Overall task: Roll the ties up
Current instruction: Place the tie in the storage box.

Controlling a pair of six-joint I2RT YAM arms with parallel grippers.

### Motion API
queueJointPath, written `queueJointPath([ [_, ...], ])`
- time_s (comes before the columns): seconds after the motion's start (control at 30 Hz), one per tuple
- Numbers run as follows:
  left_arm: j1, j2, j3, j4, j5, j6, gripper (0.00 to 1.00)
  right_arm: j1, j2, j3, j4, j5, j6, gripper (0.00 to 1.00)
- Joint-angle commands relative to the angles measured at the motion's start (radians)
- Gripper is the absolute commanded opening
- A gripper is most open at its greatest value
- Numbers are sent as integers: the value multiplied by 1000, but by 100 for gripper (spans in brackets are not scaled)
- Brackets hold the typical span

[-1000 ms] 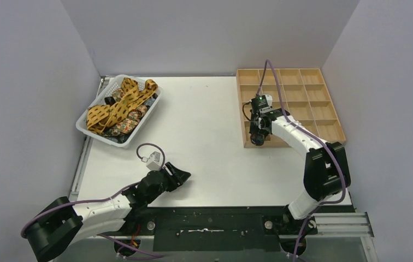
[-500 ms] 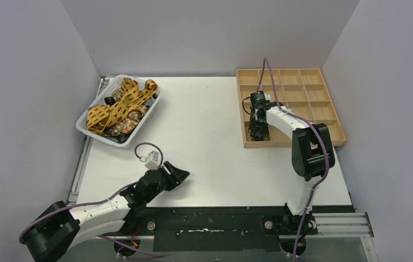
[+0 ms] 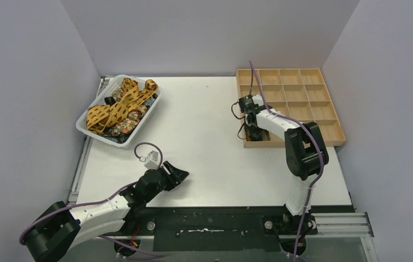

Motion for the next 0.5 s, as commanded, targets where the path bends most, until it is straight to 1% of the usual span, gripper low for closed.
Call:
queueJointPath([
  [0.0,5,1,19,15,12,21,50,13,41,-31,81,86,42,9],
  [0.07,4,-6,14,13,11,18,50,-2,24,-66,123,64,49,10],
  [0.13,6,-16,8,10,11,17,50,-21,8,-97,149,23,53,22],
  [0.2,7,-26,4,5,9,15,50,-28,-15,-121,166,3,56,30],
  [0.23,8,-31,3,1,8,15,50,-31,-29,-132,173,-5,57,38],
  [0.27,8,-35,3,-3,7,15,50,-33,-43,-139,181,-28,55,42],
  [0.33,10,-38,3,-7,8,15,50,-33,-73,-144,185,-48,57,46],
  [0.4,11,-41,4,-10,11,17,50,-33,-105,-140,174,-66,56,58],
  [0.47,13,-39,6,-8,11,17,50,-33,-122,-123,148,-66,54,60],
])
